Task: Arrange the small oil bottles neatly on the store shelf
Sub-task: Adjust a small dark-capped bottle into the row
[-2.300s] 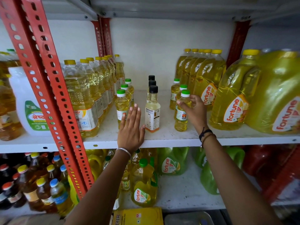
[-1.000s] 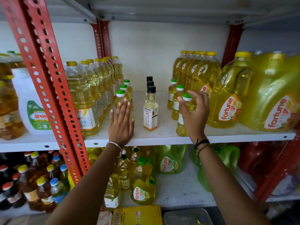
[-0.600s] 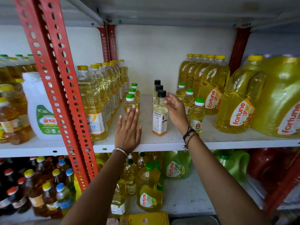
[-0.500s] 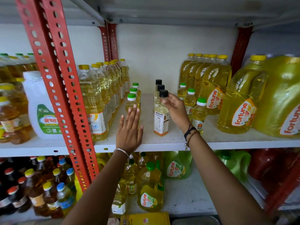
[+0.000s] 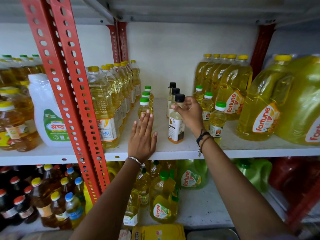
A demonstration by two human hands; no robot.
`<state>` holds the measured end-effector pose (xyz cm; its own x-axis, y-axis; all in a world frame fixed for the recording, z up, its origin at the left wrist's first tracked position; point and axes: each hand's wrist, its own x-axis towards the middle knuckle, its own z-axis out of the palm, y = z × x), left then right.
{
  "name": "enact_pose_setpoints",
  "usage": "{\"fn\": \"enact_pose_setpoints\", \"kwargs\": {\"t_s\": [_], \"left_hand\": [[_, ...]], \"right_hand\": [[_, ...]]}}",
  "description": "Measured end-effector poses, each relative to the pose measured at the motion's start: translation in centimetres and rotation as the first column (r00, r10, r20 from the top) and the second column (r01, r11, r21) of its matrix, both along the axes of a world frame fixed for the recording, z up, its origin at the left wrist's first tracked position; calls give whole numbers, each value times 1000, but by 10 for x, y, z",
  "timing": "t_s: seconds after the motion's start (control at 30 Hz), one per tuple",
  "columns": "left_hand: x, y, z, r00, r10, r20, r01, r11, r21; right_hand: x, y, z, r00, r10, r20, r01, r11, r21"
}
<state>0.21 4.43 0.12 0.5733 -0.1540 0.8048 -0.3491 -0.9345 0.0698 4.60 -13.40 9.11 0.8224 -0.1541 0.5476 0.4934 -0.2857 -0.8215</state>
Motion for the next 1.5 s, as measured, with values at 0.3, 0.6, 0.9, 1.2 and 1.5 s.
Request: {"fn": "enact_pose_setpoints", "kwargs": {"t_s": [0.3, 0.6, 0.9, 1.2, 1.5], "left_hand": [[0, 0, -2, 1000, -7, 3, 7, 1000, -2], [1, 0, -1, 1000, -4, -8, 4, 1000, -4], [-1, -1, -1, 1000, -13, -8, 12, 1000, -4], [-1, -1, -1, 1000, -4, -28, 4, 1000, 12], [1, -1, 0, 1000, -1, -20, 1, 1000, 16]], "right_hand": [[-2, -7, -3, 997, 58, -54, -60, 997, -40], [-11, -2, -4, 1000, 18, -14, -19, 996, -92], [-20, -6, 0, 998, 64, -22, -66, 986, -156], [-42, -16, 1, 999, 40, -11, -42, 986, -161], [-50, -16, 0, 1000, 18, -6, -19, 986, -165]]}}
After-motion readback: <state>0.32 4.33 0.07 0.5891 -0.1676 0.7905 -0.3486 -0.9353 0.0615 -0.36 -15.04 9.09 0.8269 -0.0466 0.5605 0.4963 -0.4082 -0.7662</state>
